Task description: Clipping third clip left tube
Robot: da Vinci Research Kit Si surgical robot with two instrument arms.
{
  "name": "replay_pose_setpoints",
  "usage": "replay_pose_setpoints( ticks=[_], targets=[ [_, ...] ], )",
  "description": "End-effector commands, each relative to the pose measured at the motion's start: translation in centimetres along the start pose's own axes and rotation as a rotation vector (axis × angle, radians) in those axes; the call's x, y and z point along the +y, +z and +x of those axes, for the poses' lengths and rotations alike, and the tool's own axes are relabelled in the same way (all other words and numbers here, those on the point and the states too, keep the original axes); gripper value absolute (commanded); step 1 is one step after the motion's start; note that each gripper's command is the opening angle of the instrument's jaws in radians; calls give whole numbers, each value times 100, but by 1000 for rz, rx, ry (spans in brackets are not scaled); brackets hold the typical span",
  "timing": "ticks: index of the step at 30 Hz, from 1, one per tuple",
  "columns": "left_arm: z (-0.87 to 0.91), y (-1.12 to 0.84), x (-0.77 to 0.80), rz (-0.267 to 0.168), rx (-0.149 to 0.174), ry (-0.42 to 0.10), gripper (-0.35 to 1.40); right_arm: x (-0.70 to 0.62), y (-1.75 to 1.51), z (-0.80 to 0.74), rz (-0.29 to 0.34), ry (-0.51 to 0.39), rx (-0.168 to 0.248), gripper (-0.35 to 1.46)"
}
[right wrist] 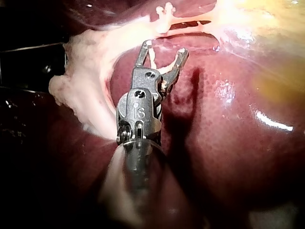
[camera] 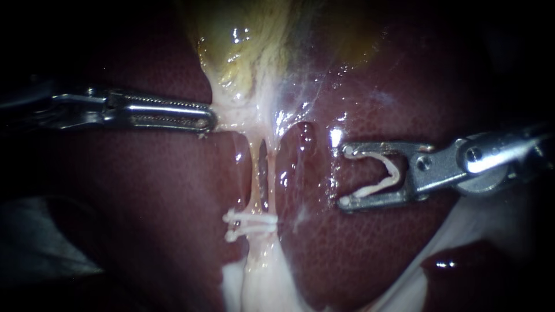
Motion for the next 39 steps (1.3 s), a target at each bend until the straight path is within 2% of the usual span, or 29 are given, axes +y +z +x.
replay_pose_setpoints(
  ticks=[1,8,13,18,24,33,39],
  targets=[
    [1,-2,1,-1,0,-1,-35,0,0,0,0,0,0,50],
    [28,-32,19,-8,-4,-23,-35,0,0,0,8,1,3,50],
    [38,-50,29,-5,9,-13,-35,1,4,2,26,2,7,50],
    [38,-50,29,-5,9,-13,-35,2,20,6,36,33,44,50],
    [38,-51,30,-4,10,-13,-35,5,53,9,65,120,90,50],
    [39,-51,33,-5,13,-8,-35,15,107,2,118,230,189,50],
    [39,-51,33,-5,13,-8,-35,21,133,-1,165,272,221,50]
  ],
)
